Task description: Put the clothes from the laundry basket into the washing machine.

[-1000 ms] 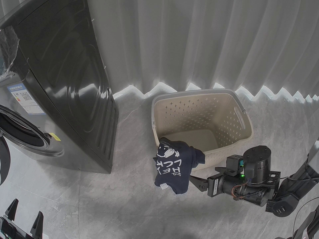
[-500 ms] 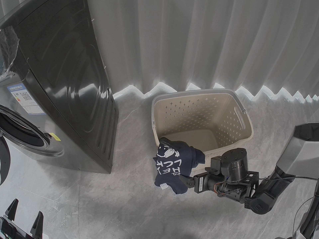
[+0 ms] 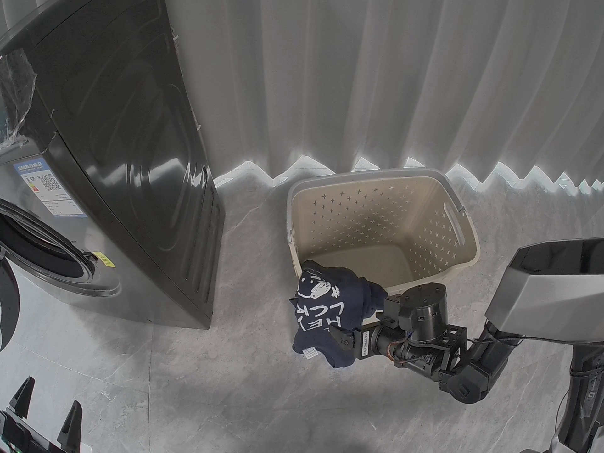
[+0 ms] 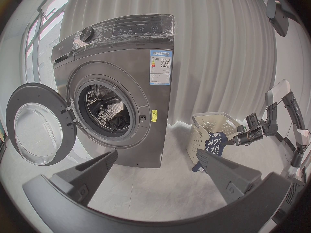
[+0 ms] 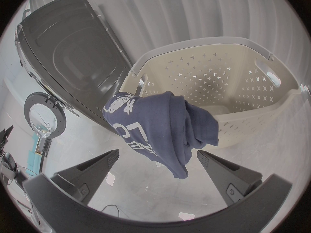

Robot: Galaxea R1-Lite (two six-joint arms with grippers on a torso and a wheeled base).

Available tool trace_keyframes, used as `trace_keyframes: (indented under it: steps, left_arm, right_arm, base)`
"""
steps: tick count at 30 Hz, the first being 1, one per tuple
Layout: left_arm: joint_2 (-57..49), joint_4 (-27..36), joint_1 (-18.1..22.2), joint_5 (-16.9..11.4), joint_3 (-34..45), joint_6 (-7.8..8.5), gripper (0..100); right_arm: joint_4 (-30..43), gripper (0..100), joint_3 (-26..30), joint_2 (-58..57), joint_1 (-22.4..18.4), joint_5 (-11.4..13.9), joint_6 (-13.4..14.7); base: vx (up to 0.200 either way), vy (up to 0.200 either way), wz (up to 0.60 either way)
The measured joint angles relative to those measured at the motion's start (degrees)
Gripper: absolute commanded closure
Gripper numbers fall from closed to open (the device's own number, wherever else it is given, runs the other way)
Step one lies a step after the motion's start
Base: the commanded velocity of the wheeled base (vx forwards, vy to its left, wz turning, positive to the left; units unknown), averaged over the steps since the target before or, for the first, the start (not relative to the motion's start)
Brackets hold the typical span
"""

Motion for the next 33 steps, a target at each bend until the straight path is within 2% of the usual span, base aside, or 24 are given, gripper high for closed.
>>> trace_keyframes:
  steps: [9,16,26,27,33]
  left_arm:
    - [0.0,0.0,0.0,0.0,0.0,0.00,0]
    - [0.0,0.0,0.0,0.0,0.0,0.00,0]
    - [0.0,0.0,0.0,0.0,0.0,0.00,0]
    - [0.0,0.0,0.0,0.0,0.0,0.00,0]
    - [0.0,0.0,0.0,0.0,0.0,0.00,0]
  right_arm:
    - [-1.2,0,-3.4,3.1,0.3,0.1,-1.2]
    - [-4.7,0,-5.4,5.5,0.4,0.1,-2.9]
    - [-5.1,0,-7.3,6.9,0.5,0.1,-3.1]
    - [-5.3,100,-7.4,7.0,0.5,0.1,-3.1]
    - [-7.5,100,-7.8,7.9,0.6,0.2,-3.3]
  base:
    - [0.000,0.000,0.00]
    - [0.000,0.000,0.00]
    - [0.000,0.000,0.00]
    - [0.000,0.000,0.00]
    - [0.000,0.000,0.00]
